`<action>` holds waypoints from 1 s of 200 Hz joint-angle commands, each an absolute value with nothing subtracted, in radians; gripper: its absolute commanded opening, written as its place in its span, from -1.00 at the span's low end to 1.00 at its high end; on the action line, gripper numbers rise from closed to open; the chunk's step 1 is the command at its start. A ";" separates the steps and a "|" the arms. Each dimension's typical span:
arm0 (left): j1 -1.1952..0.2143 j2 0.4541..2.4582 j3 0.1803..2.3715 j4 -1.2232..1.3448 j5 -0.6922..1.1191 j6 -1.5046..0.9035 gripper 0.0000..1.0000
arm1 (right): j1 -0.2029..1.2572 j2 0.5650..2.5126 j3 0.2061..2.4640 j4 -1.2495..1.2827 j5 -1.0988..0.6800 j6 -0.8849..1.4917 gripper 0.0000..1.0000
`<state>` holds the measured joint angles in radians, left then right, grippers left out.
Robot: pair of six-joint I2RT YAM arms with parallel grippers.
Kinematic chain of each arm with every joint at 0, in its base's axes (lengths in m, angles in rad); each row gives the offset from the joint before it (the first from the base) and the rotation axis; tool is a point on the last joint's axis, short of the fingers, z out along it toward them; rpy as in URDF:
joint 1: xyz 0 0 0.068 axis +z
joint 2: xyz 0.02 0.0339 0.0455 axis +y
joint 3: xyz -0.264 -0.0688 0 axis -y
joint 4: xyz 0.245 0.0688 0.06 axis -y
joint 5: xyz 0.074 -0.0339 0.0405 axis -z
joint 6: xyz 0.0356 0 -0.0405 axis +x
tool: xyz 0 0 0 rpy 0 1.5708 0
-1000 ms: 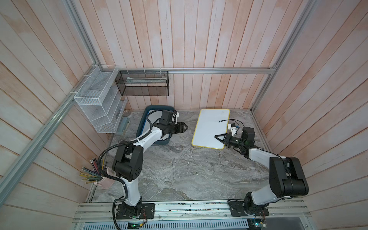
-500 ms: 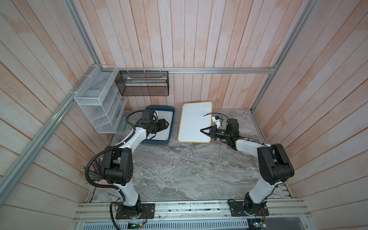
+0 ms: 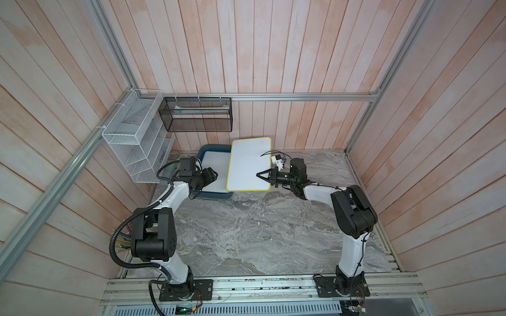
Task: Put the whiteboard into the storage box
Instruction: Place the whiteboard in the storage box.
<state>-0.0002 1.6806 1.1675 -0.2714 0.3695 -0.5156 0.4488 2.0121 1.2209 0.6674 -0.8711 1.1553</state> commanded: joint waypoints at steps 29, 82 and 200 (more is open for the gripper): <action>0.010 1.646 1.173 -0.270 0.384 -0.518 0.45 | 0.511 2.116 1.403 0.799 -0.836 1.216 -1.00; 0.014 1.627 1.206 -0.362 0.365 -0.475 0.45 | 0.558 2.234 1.537 0.789 -0.779 1.245 -1.00; 0.021 1.580 1.124 -0.347 0.358 -0.458 0.45 | 0.630 2.411 1.814 0.602 -0.566 1.225 -1.00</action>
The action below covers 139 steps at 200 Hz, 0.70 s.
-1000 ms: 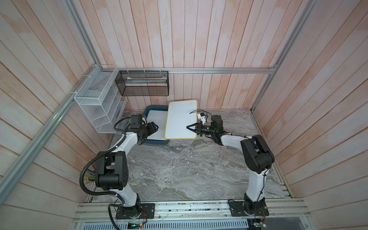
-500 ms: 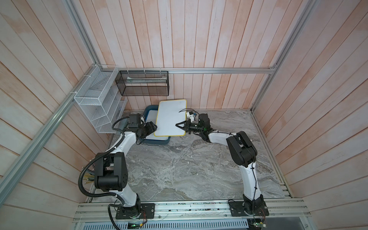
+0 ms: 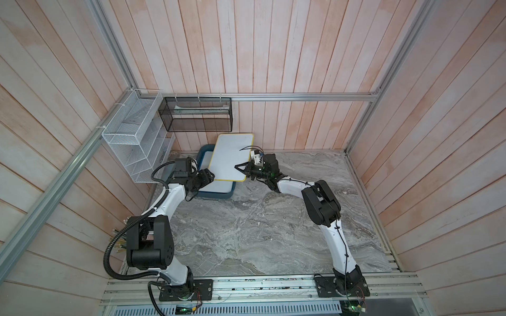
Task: Put the whiteboard into the storage box
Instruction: Place the whiteboard in the storage box.
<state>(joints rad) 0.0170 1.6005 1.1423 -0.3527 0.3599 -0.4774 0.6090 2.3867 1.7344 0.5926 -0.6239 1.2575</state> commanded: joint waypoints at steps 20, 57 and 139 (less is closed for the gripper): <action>0.023 1.582 1.123 -0.338 0.357 -0.462 0.46 | 0.635 2.440 1.862 0.576 -0.542 1.226 -1.00; 0.024 1.572 1.120 -0.336 0.356 -0.466 0.45 | 0.644 2.494 1.952 0.519 -0.483 1.222 -1.00; 0.025 1.525 1.088 -0.292 0.429 -0.506 0.46 | 0.703 2.618 2.143 0.410 -0.391 1.232 -1.00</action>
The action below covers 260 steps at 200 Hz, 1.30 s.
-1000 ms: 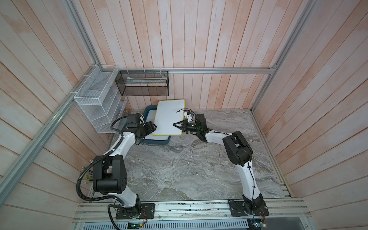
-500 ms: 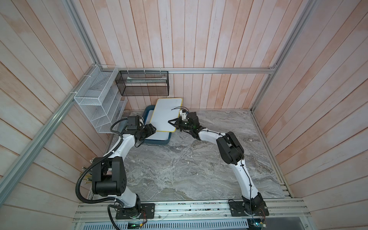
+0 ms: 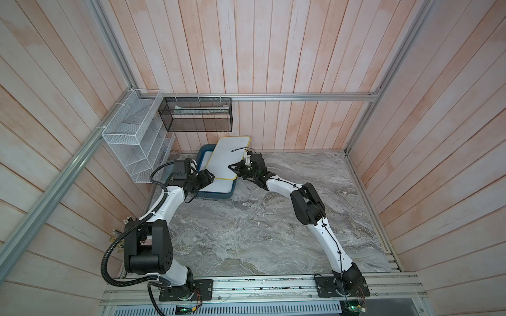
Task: Put the whiteboard into the storage box
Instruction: Place the whiteboard in the storage box.
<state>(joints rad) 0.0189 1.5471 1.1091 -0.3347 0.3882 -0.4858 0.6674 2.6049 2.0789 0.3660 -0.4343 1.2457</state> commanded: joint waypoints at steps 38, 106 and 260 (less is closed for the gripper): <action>0.025 1.516 1.092 -0.296 0.445 -0.515 0.46 | 0.732 2.634 2.150 0.436 -0.406 1.265 -1.00; 0.025 1.509 1.084 -0.287 0.442 -0.521 0.46 | 0.768 2.637 2.181 0.397 -0.424 1.253 -0.79; 0.025 1.502 1.069 -0.273 0.448 -0.531 0.45 | 0.814 2.459 2.177 0.012 -0.448 0.916 -0.05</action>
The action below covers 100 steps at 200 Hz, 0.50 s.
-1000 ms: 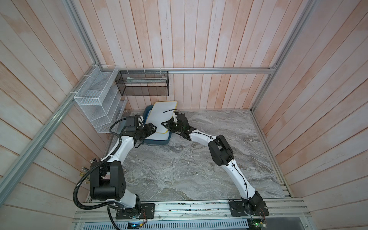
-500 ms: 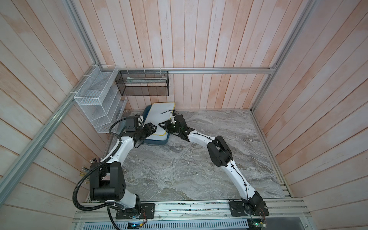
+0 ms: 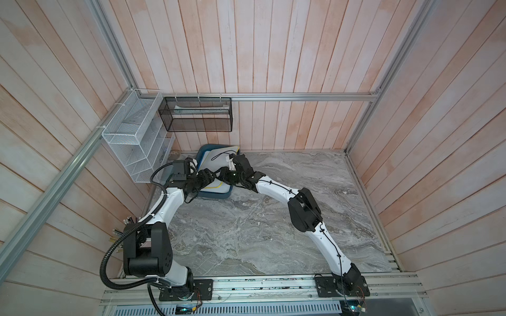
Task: Put the whiteboard into the storage box
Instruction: Place the whiteboard in the storage box.
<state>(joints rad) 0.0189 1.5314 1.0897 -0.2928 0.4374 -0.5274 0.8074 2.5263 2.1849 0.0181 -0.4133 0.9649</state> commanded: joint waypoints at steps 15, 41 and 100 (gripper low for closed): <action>0.025 1.495 1.065 -0.274 0.446 -0.531 0.46 | 0.813 2.453 2.177 -0.002 -0.465 0.904 -0.05; 0.025 1.486 1.055 -0.274 0.440 -0.528 0.46 | 0.813 2.416 2.129 -0.031 -0.445 0.863 -0.05; 0.025 1.480 1.047 -0.270 0.443 -0.529 0.45 | 0.791 2.253 1.827 0.055 -0.414 0.818 -0.05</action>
<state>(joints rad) 0.0196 1.5036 1.0615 -0.2798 0.4374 -0.5285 0.8066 2.3554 1.9263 -0.0093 -0.4282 0.8612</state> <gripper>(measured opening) 0.727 0.477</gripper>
